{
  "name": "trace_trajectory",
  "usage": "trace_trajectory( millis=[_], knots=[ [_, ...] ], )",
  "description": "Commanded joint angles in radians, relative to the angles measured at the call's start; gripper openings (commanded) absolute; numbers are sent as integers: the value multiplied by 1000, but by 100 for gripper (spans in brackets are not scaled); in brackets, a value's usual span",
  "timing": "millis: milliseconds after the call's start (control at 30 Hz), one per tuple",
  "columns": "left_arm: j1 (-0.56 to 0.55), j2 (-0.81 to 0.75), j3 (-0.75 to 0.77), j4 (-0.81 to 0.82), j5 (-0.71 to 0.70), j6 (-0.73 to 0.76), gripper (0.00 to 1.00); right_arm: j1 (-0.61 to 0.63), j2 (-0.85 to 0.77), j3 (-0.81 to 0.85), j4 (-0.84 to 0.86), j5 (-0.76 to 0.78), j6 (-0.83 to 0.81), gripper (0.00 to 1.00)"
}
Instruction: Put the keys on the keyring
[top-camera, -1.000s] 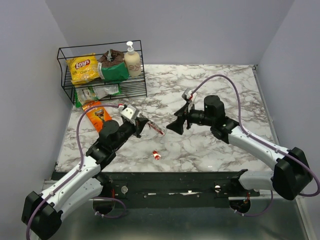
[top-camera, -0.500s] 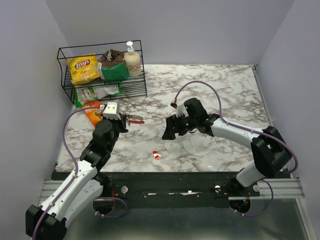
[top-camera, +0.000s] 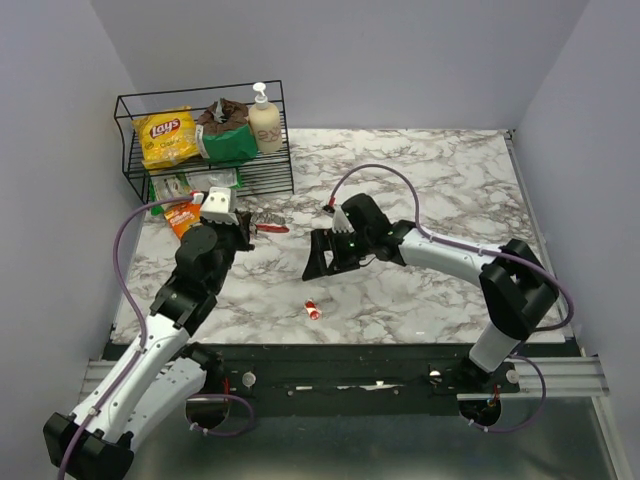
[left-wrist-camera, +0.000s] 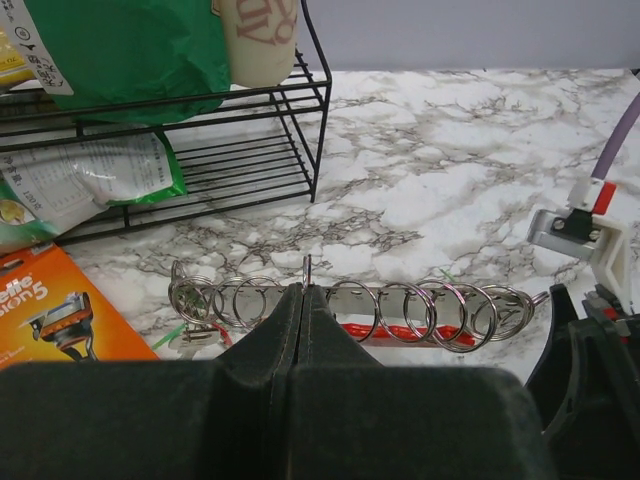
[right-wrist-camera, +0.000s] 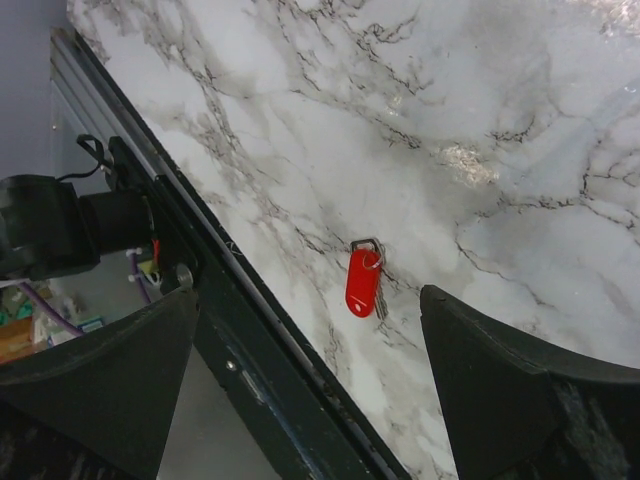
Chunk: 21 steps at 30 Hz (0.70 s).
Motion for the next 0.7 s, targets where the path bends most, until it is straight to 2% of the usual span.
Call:
trace_trajectory(
  millis=[0,167,200,233,467,567,667],
  knots=[
    [5,-1,72,-55,30,-11,0,27,40,7,-20,43,137,100],
    [5,-51,89,-85,19,-19,0,64,88,16,-23,80,206,95],
    [6,-56,100,-99,18,-23,0,68,100,21,-24,83,226,93],
    [6,-59,109,-108,21,-26,0,73,132,33,-26,85,238,84],
    [5,-74,140,-155,73,-34,0,93,236,64,-69,91,299,77],
    [5,-102,125,-155,65,-29,0,93,246,67,-81,100,309,69],
    [5,-120,117,-151,64,-28,0,91,258,78,-87,92,315,65]
  ],
)
